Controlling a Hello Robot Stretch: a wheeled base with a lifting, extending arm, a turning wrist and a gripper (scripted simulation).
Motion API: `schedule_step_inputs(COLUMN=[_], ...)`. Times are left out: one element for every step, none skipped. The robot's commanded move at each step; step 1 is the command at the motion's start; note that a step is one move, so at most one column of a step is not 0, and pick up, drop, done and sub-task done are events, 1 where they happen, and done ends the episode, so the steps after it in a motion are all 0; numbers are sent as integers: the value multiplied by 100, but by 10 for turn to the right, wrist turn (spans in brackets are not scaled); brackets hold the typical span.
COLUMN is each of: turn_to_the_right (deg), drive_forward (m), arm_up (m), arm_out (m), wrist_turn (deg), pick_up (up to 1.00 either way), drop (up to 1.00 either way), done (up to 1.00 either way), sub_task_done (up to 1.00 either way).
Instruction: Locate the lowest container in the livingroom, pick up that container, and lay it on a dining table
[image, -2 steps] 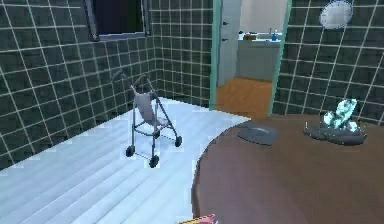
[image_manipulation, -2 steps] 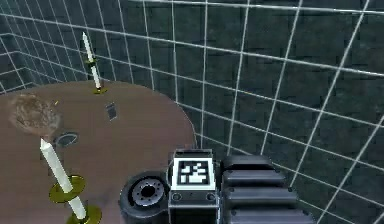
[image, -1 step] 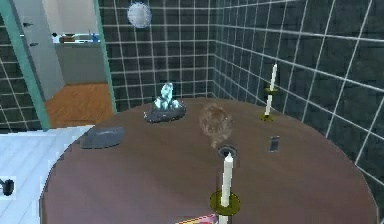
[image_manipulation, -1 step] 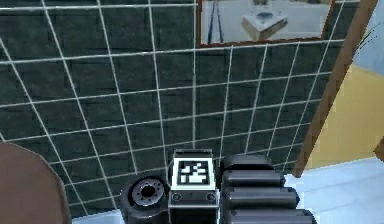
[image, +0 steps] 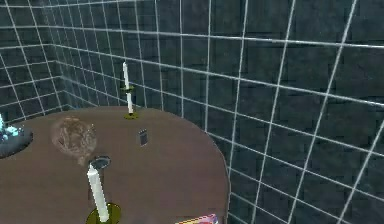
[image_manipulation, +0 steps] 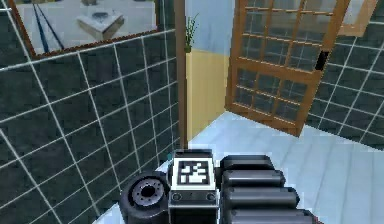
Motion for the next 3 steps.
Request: schedule_step_inputs(turn_to_the_right=[-450,-450,-360], drive_forward=[0,0,0], arm_up=[0,0,0], arm_out=[0,0,0], wrist_turn=[0,0,0], pick_up=[0,0,0], drop=[0,0,0], done=[0,0,0], sub_task_done=[0,0,0])
